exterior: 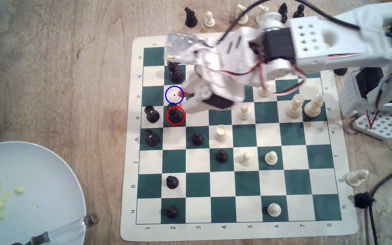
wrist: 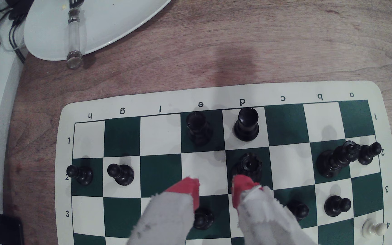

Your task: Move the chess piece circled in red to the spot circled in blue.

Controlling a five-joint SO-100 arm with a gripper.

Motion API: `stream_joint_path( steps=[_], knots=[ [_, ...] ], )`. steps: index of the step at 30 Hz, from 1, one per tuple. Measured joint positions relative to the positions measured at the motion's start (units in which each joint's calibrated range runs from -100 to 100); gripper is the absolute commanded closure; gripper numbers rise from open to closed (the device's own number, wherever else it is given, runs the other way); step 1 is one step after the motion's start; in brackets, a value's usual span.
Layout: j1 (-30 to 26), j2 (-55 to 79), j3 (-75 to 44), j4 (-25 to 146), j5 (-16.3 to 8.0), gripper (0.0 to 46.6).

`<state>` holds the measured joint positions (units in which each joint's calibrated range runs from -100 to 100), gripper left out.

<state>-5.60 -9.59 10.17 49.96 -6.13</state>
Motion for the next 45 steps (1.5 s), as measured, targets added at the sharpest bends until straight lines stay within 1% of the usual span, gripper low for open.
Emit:
stream_joint_path(
  steps=[2, 3, 4, 8, 12, 18, 26, 31, 39, 45],
  knots=[
    [0.0, 2.01, -1.9, 0.72, -0.2, 34.8],
    [0.0, 3.52, -3.07, 1.2, -0.24, 31.7],
    [0.0, 5.87, -4.61, 1.91, -0.29, 30.6],
    [1.77, 9.38, -6.15, 2.87, -0.24, 29.3],
    [3.47, 11.23, -6.33, 3.03, -0.2, 29.2],
    [3.54, 14.75, -8.86, 3.03, 0.39, 29.3],
    [4.28, 21.03, -13.74, 2.55, 0.24, 29.4],
    [4.28, 22.71, -15.27, 2.55, 0.24, 29.2],
    [4.28, 25.39, -15.27, 1.91, 0.29, 29.1],
    [4.28, 25.39, -15.27, 0.64, -0.15, 29.8]
  ],
)
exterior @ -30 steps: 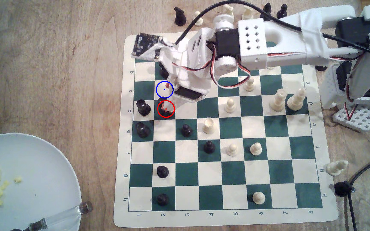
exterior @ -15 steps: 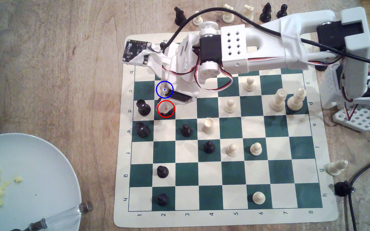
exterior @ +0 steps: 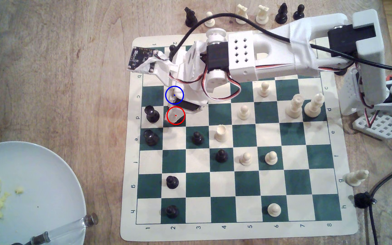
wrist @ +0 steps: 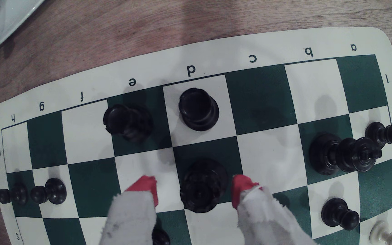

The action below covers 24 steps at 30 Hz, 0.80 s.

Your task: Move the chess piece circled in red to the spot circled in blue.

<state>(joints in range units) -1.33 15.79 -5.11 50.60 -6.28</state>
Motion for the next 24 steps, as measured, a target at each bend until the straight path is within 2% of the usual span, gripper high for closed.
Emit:
stream_joint_path(
  steps=[24],
  knots=[
    [-0.44, 1.93, 0.0, 0.0, -0.59, 31.0]
  ],
)
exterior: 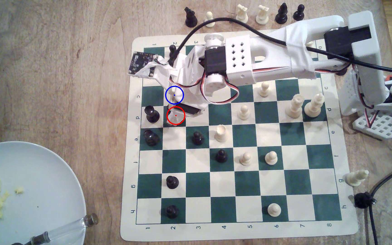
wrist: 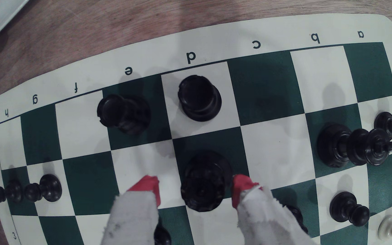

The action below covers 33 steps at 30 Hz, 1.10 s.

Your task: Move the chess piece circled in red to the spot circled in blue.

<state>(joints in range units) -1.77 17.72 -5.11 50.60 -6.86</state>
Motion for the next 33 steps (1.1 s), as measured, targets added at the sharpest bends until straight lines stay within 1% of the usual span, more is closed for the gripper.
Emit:
stream_joint_path(
  steps=[4, 13, 16, 17, 18, 20, 22, 24, 25, 27, 28, 33],
  knots=[
    [-0.15, 0.0, 0.0, 0.0, 0.0, 32.0],
    [-0.59, 0.0, 0.0, -0.08, 0.0, 31.6],
    [-0.59, 0.0, 0.0, -0.8, 0.0, 33.9],
    [-0.59, 0.0, 0.0, -0.88, 0.0, 35.5],
    [-0.59, 0.0, 0.0, -0.96, 0.0, 38.7],
    [-0.59, 0.42, -1.54, -0.96, 0.0, 40.0],
    [-0.59, 0.5, -2.17, -0.96, 0.05, 40.0],
    [-0.59, 0.5, -2.89, -0.96, 0.2, 39.6],
    [-0.59, 0.5, -2.98, -0.88, 0.2, 38.6],
    [-0.59, 0.5, -2.98, -0.56, 0.2, 31.8],
    [-0.59, 0.5, -2.98, -0.48, 0.2, 30.8],
    [-0.52, 0.5, -2.98, -0.48, 0.2, 29.4]
  ],
)
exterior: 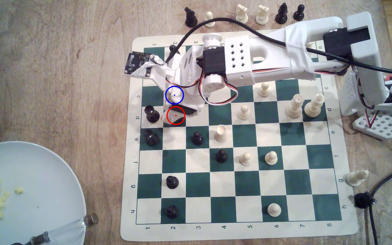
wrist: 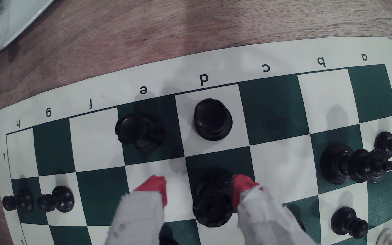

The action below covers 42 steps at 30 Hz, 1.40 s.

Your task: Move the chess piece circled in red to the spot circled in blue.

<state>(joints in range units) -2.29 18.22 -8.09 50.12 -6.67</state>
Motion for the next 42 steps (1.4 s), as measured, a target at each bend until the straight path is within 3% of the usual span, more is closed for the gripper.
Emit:
stream_joint_path(
  steps=[15, 19, 22, 26, 42],
  knots=[
    [0.0, 0.0, 0.0, 2.79, 0.0, 31.4],
    [0.0, 1.09, 0.0, 2.87, 0.0, 33.0],
    [0.0, 1.42, 0.0, 2.87, 0.0, 36.9],
    [0.0, 1.42, 0.0, 2.87, 0.0, 36.2],
    [-0.29, 1.42, 0.0, 2.87, 0.54, 40.9]
  ],
)
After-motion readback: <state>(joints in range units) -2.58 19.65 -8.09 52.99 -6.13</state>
